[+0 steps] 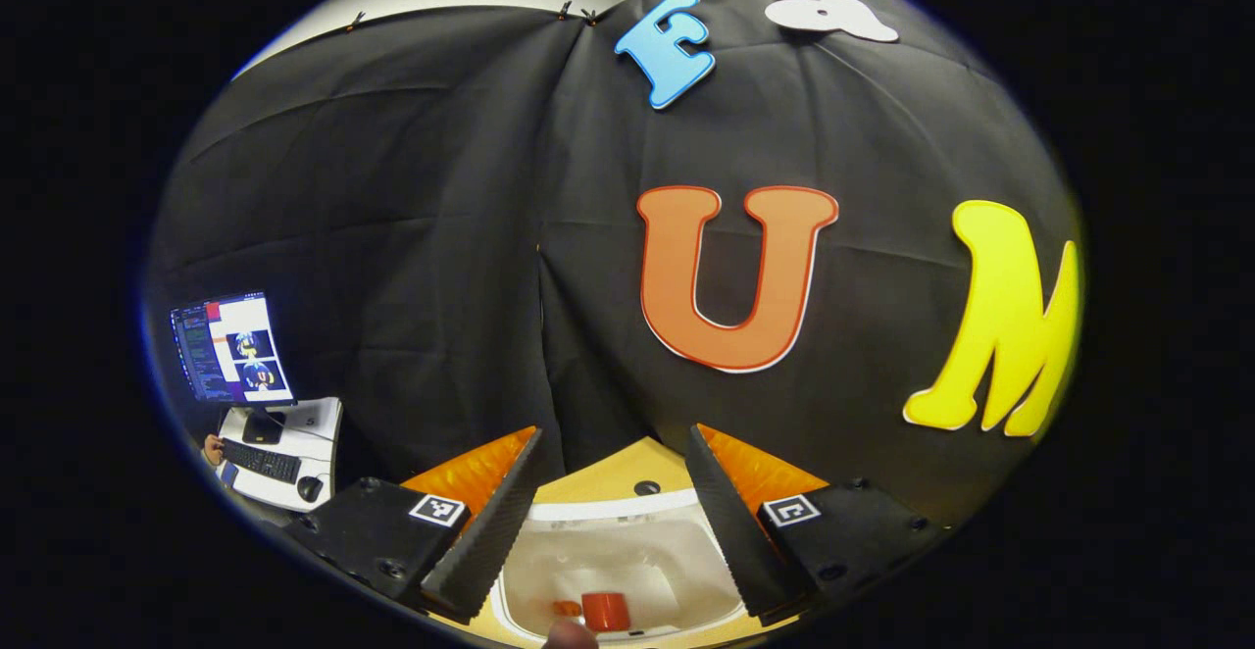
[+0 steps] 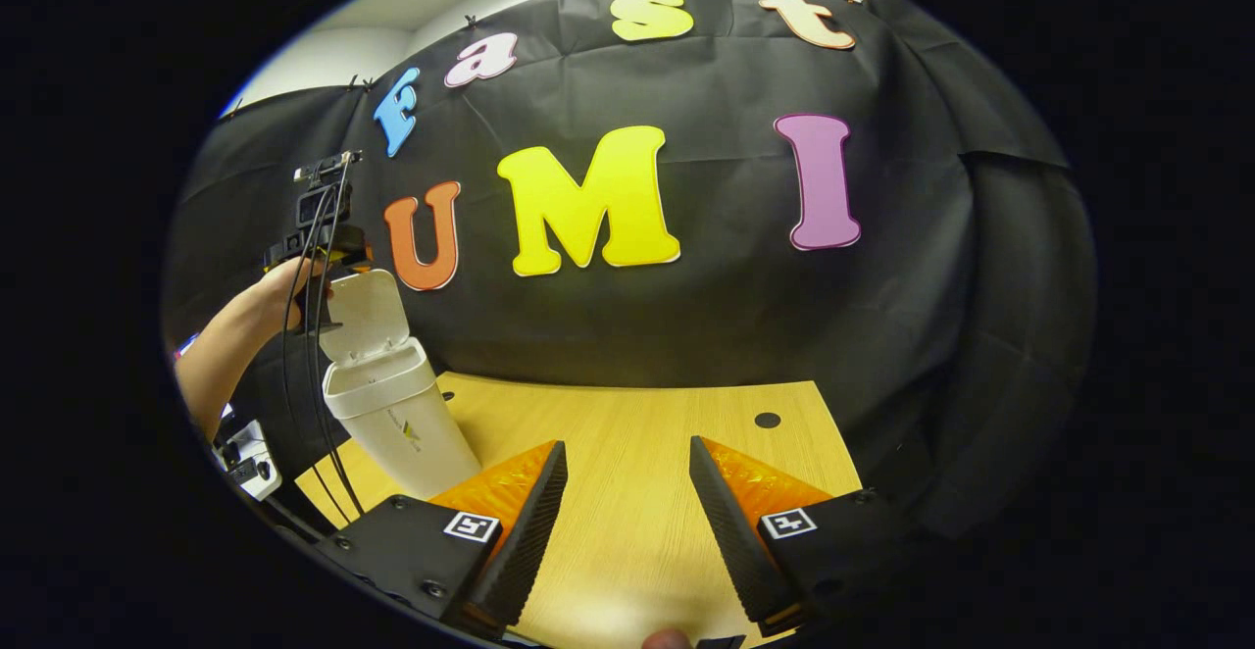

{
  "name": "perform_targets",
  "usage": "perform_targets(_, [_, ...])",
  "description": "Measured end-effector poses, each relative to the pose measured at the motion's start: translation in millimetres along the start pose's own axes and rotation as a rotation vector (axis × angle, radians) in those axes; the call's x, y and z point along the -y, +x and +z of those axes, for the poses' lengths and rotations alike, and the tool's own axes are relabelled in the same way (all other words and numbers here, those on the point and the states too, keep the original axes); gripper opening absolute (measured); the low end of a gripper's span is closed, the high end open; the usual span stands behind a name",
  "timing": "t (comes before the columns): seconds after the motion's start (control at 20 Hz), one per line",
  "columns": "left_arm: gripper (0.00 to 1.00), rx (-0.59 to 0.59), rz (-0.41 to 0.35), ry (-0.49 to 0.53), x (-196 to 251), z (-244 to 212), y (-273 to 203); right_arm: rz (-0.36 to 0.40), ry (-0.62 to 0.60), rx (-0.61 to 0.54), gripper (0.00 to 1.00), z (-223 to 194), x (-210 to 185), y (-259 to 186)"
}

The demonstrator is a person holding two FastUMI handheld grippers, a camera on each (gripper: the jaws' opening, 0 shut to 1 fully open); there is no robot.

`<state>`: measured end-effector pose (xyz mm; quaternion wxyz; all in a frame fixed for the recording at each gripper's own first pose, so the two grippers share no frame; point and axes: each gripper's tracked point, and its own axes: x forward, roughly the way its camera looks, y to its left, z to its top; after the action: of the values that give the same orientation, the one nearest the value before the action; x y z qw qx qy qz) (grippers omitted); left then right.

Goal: Press the lid of the desktop garbage bin to open it, pick up the crumpled paper on the desktop and throw it into the bin, then pick up the pop can on the desktop and drop it into the bin, and finally close the garbage bin lid.

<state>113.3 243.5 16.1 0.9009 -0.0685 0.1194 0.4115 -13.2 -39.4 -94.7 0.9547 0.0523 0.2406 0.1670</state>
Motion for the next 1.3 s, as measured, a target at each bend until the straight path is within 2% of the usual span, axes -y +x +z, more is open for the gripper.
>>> perform_targets(0.25, [0.94,-0.037,-0.021,0.017,11.1,-61.9,-26.0,0.034,-0.059,-0.009,0.81,-1.9,-1.6,0.1])
perform_targets(0.45, [0.93,-0.1,-0.01,0.016,10.9,-110.1,-12.3,0.034,-0.077,-0.025,0.81,-6.8,-0.5,1.4])
perform_targets(0.65, [0.93,-0.12,0.002,0.02,10.6,-136.0,-9.3,0.026,-0.085,-0.039,0.81,-11.7,-0.7,2.5])
perform_targets(0.85, [0.92,-0.051,0.006,0.078,12.7,-139.3,-10.3,0.029,-0.084,-0.05,0.81,-16.5,-5.8,7.7])
perform_targets(0.9, [1.0,-0.012,0.003,0.094,13.5,-138.2,-10.4,0.039,-0.067,-0.055,0.8,-18.7,-9.3,8.7])
perform_targets(0.95, [0.93,0.025,-0.001,0.103,13.6,-138.1,-9.7,0.054,-0.042,-0.063,0.81,-20.5,-14.7,9.6])
perform_targets(1.05, [0.89,0.086,-0.013,0.082,13.8,-141.0,-7.5,0.076,-0.004,-0.09,0.81,-29.7,-21.0,11.7])
perform_targets(1.3, [0.88,0.097,-0.05,0.094,15.2,-144.6,-6.6,0.084,-0.016,-0.108,0.8,-37.0,-25.3,15.2])
